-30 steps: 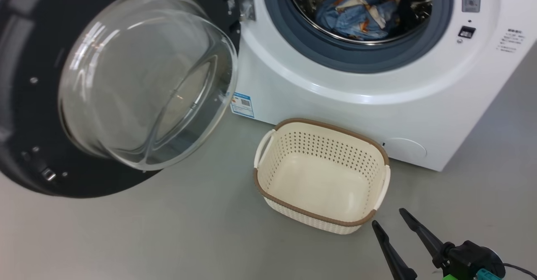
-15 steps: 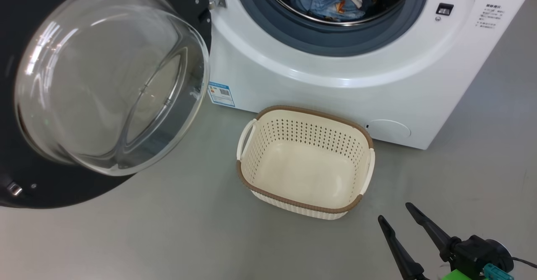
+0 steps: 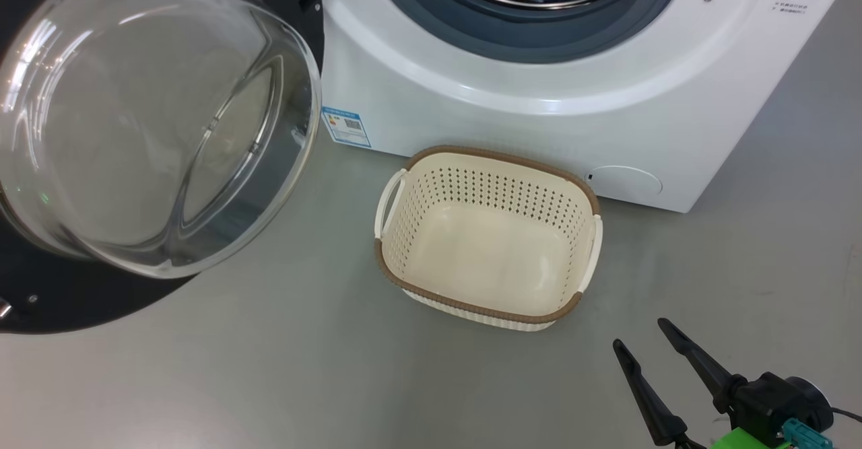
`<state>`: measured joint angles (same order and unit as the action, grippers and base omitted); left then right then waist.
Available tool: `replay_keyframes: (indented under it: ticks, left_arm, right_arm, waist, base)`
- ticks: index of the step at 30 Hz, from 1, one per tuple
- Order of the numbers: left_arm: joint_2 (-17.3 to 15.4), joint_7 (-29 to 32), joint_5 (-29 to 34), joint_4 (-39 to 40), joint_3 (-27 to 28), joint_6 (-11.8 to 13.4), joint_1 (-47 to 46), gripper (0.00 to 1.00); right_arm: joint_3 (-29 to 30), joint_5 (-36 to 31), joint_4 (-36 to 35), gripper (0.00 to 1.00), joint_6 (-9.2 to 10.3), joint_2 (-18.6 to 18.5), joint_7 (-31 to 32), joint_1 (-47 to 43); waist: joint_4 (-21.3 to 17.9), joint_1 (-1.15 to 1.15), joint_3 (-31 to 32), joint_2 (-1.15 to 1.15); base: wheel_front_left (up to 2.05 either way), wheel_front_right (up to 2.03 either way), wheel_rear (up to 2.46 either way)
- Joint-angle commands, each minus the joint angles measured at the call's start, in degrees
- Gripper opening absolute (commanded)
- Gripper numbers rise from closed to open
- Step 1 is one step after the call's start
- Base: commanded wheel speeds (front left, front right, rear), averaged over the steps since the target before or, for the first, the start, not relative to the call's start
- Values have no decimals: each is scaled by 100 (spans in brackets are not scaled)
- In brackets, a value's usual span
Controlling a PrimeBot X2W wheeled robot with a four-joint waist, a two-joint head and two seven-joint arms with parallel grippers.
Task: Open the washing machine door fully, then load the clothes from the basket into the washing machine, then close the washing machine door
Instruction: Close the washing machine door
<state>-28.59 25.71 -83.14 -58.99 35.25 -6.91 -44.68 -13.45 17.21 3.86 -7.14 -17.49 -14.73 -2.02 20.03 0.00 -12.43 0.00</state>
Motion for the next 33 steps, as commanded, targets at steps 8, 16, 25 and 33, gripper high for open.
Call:
replay_keyframes:
  ticks: [8,16,25,33]
  left_arm:
    - [-322,260,-59,202,-31,-56,1,0]
    - [-239,613,-143,339,-89,-57,115,0]
    - [-137,968,-304,380,-68,-58,196,0]
    - [33,1414,-417,565,-133,-58,292,0]
  right_arm:
    - [-72,-84,-147,100,-35,-62,-27,175]
    - [-84,-90,-126,100,-35,-43,-27,208]
    - [-116,-66,-78,100,-35,1,-27,209]
    - [-110,-44,-80,100,-35,13,-27,204]
  waist:
    - [23,0,-63,0]
    - [70,0,-42,0]
    - [108,0,79,0]
    - [116,0,155,0]
  base:
    - [0,0,0]
    - [0,0,0]
    - [0,0,0]
    - [0,0,0]
